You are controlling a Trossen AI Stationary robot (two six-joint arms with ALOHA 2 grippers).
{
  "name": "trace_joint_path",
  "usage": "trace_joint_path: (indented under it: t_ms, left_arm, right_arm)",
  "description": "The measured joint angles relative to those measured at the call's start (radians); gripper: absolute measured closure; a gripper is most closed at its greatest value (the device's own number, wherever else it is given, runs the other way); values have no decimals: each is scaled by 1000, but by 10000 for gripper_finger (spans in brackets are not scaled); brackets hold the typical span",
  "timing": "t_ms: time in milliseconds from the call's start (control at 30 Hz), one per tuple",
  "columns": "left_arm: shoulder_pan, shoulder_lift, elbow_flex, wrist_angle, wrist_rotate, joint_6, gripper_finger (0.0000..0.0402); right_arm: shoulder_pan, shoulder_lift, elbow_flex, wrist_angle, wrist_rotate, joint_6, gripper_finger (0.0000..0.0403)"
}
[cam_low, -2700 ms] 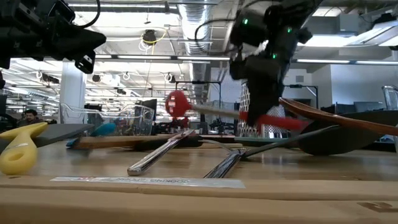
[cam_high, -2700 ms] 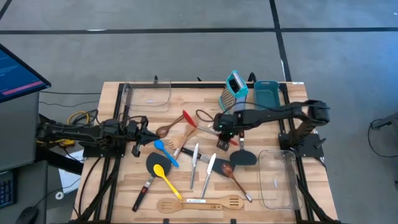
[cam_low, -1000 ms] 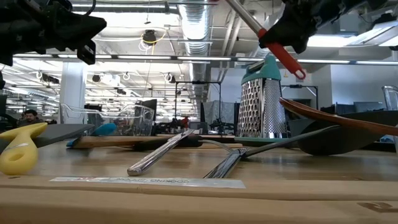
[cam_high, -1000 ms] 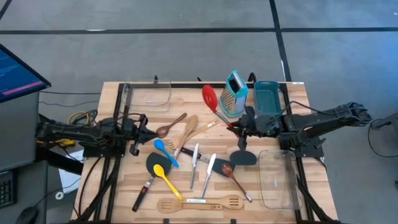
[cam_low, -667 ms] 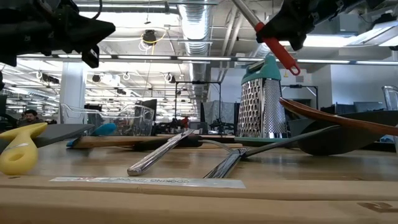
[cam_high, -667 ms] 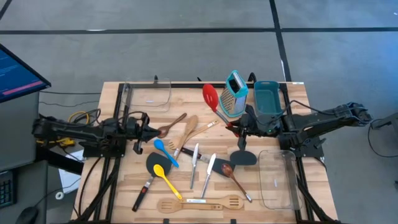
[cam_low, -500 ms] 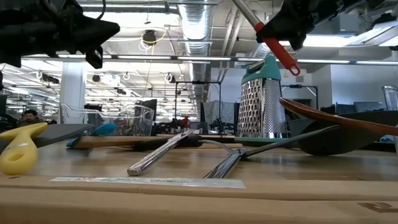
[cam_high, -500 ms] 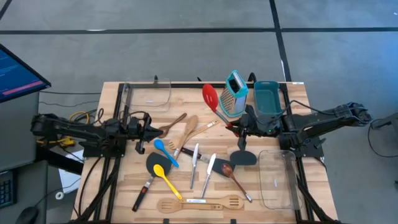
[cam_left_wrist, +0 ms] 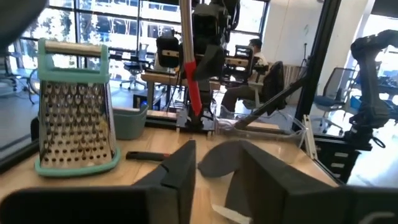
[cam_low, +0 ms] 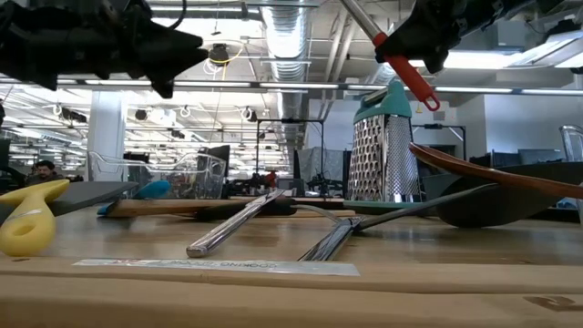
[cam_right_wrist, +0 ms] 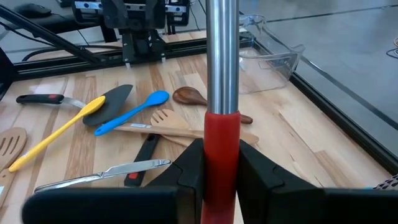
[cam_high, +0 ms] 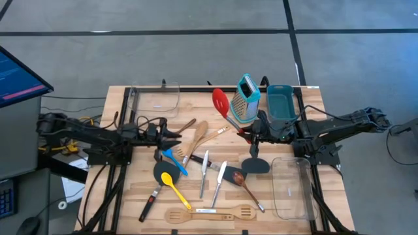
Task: Pick & Place Kitchen Items
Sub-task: Put the red slotted spoon into the left transparent bin
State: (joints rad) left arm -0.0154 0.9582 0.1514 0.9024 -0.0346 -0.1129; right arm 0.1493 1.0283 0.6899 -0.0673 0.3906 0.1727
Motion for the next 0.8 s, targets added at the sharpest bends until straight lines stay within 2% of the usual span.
trace_joint_path:
  t_ms: [267, 400, 633, 733, 800]
  left_arm:
    - [20, 114, 121, 25, -25, 3, 239]
    - [36, 195, 187, 63, -82, 3, 232]
    - [55, 370, 322, 83, -85, 4, 231]
    - [64, 433, 378, 86, -32, 34, 232]
    - [72, 466, 415, 88, 48, 86, 236]
  right_arm:
    - [0, 0, 0, 0, 0, 0, 347]
    - [0, 0, 0, 0, 0, 0, 347]
    - [0, 0, 0, 0, 0, 0, 347]
    - [0, 0, 0, 0, 0, 0, 347]
    - [0, 0, 0, 0, 0, 0, 347]
